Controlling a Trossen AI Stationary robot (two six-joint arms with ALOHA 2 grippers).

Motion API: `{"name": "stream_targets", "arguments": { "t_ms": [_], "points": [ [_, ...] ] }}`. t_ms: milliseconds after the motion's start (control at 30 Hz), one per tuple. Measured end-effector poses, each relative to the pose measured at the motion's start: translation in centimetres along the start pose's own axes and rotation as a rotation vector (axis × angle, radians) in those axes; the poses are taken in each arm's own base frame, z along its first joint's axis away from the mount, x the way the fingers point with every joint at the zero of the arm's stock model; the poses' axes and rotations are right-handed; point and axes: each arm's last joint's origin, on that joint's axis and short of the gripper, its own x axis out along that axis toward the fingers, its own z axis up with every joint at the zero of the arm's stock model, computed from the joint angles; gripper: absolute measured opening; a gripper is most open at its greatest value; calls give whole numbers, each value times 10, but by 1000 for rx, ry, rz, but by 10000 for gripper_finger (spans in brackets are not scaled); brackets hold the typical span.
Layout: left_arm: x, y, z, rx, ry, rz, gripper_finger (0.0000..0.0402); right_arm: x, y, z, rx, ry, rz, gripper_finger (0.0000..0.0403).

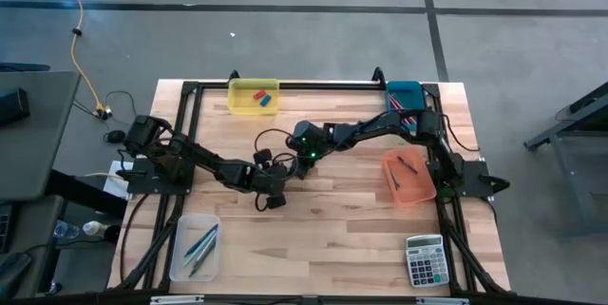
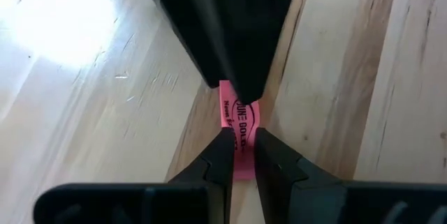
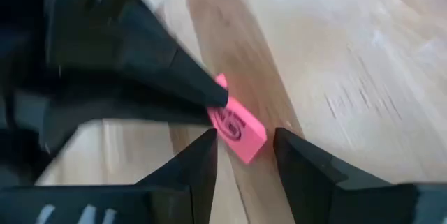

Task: Sort crayons/erasers/pens/pencils in bins
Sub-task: Put the pink eraser into the yellow bin

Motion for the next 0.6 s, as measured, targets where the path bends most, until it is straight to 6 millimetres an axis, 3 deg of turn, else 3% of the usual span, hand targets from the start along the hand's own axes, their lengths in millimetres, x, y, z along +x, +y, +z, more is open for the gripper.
{"name": "stream_targets", "arguments": {
  "t_ms": [433, 600],
  "points": [
    [-2, -6, -1, 44, -20, 0, 32, 15, 32, -12, -594, 9, -137, 186],
    [-2, -7, -1, 75, -22, -1, 32, 19, 39, -17, -729, 2, -241, 198]
  ]
}}
